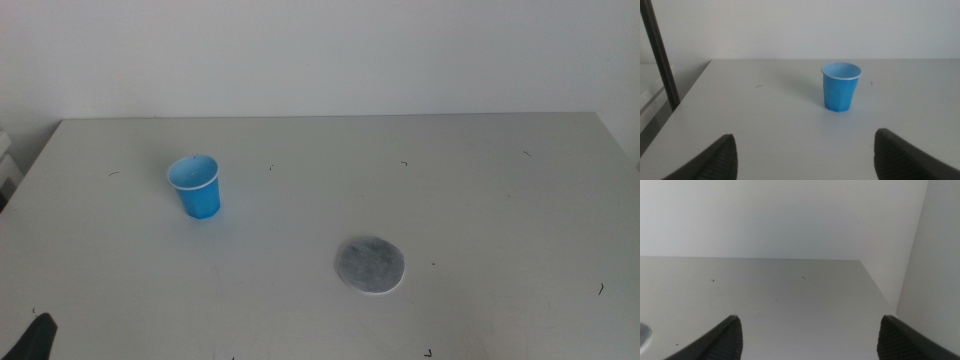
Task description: Place an empty cup on a cup mat.
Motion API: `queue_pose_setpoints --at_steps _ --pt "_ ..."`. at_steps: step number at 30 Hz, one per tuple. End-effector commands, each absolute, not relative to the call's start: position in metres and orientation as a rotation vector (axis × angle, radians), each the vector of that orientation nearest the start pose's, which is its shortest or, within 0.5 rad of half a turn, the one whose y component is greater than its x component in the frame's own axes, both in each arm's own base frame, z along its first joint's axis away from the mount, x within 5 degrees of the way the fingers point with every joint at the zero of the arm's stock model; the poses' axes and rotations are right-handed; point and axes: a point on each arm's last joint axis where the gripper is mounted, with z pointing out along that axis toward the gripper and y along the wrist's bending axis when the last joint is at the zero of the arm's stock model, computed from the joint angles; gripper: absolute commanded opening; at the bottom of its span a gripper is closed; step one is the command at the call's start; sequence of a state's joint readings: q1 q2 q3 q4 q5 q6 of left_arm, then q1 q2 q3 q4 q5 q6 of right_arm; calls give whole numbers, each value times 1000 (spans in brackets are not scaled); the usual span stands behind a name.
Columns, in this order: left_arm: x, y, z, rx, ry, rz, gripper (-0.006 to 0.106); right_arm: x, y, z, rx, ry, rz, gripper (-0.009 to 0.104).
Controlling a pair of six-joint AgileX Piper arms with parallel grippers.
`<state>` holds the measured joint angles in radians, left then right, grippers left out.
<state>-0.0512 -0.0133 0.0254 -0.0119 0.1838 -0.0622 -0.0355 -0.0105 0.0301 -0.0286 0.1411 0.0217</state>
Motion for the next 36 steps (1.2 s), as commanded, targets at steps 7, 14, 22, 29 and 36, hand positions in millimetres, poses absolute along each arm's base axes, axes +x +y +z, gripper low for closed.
queue_pose_setpoints --at_steps 7,14,22,29,36 --pt "56 -3 275 -22 1548 -115 105 54 -2 202 9 1535 -51 94" --pt "79 -5 350 -24 1624 -118 105 54 -2 202 9 1535 -51 94" --pt "115 -8 428 -26 1734 -130 105 54 -2 202 9 1535 -51 94" --pt "152 -11 478 -22 1871 -132 105 54 -2 202 9 1535 -51 94" --pt "200 -14 503 -18 2039 -126 105 54 -2 202 9 1535 -51 94"
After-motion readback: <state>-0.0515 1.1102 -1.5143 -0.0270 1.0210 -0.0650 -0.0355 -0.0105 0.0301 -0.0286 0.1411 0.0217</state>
